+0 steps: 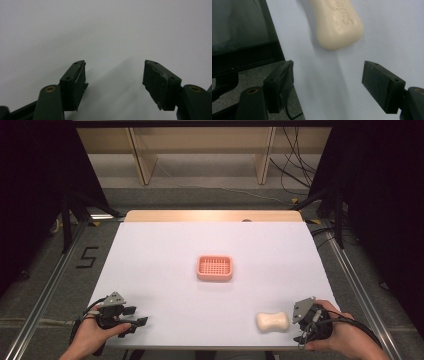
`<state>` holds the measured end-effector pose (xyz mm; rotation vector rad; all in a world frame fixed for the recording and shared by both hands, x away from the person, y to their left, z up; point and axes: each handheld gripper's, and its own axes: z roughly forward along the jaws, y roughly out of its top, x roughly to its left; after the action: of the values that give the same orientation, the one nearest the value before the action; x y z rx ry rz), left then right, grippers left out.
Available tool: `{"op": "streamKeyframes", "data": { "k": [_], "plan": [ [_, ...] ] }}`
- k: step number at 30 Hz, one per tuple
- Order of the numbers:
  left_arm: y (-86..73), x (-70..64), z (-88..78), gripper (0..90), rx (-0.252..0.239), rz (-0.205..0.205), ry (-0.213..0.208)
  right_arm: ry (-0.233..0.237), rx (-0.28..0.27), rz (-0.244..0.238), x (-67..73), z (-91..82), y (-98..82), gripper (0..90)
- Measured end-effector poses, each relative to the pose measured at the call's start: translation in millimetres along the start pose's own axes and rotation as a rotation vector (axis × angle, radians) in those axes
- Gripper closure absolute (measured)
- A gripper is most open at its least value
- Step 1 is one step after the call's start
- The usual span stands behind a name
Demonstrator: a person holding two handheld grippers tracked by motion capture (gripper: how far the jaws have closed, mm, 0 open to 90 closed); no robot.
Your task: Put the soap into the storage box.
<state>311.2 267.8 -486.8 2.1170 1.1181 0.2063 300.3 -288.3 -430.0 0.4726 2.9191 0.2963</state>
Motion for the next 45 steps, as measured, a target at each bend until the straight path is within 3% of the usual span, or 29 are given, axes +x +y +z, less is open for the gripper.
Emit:
{"op": "streamKeyframes", "data": {
  "k": [2,4,8,11,13,16,18,32,35,38,41,45],
  "plan": [
    [-0.1,-0.3,0.2,34.4,-0.002,-0.004,-0.001,-0.009,-0.008,-0.019,0.1,-0.9,-0.1,26.5],
    [0.0,-0.8,-0.3,34.4,-0.013,-0.004,0.003,-0.015,-0.003,0.003,2.2,-2.5,0.5,26.5],
    [-0.7,0.0,-0.7,34.4,-0.014,-0.004,0.005,-0.013,0.000,-0.003,0.9,-3.8,3.8,26.5],
    [-0.5,0.2,-1.8,34.4,-0.012,-0.003,0.009,-0.008,-0.003,-0.037,-1.5,-3.4,8.8,26.5],
    [-0.3,0.3,-2.3,34.4,-0.014,0.004,0.002,-0.013,0.005,-0.022,-0.3,-4.4,12.4,26.5],
    [-0.3,-0.8,-1.3,34.4,-0.022,-0.007,0.003,0.015,0.012,-0.064,-5.1,-3.8,18.6,25.9],
    [-0.1,-0.6,-1.4,34.4,-0.022,-0.003,0.003,0.014,0.027,-0.047,-4.2,-4.3,22.2,25.9],
    [-0.1,0.4,-2.0,34.4,-0.016,0.002,0.000,0.045,0.047,-0.130,-13.5,5.7,46.9,25.9],
    [-0.1,0.5,-1.9,34.4,-0.018,0.001,-0.001,0.050,0.064,-0.116,-13.3,7.3,51.4,25.9],
    [0.0,-0.2,-1.1,34.4,-0.026,-0.009,-0.006,0.061,0.062,-0.132,-15.0,10.5,55.2,26.0],
    [0.1,0.6,-1.9,34.4,-0.018,0.002,-0.003,0.060,0.080,-0.111,-14.8,12.5,58.5,26.0],
    [0.1,0.7,-2.2,34.4,-0.015,0.002,-0.002,0.077,0.071,-0.161,-17.2,16.6,63.4,26.0]
  ]
}}
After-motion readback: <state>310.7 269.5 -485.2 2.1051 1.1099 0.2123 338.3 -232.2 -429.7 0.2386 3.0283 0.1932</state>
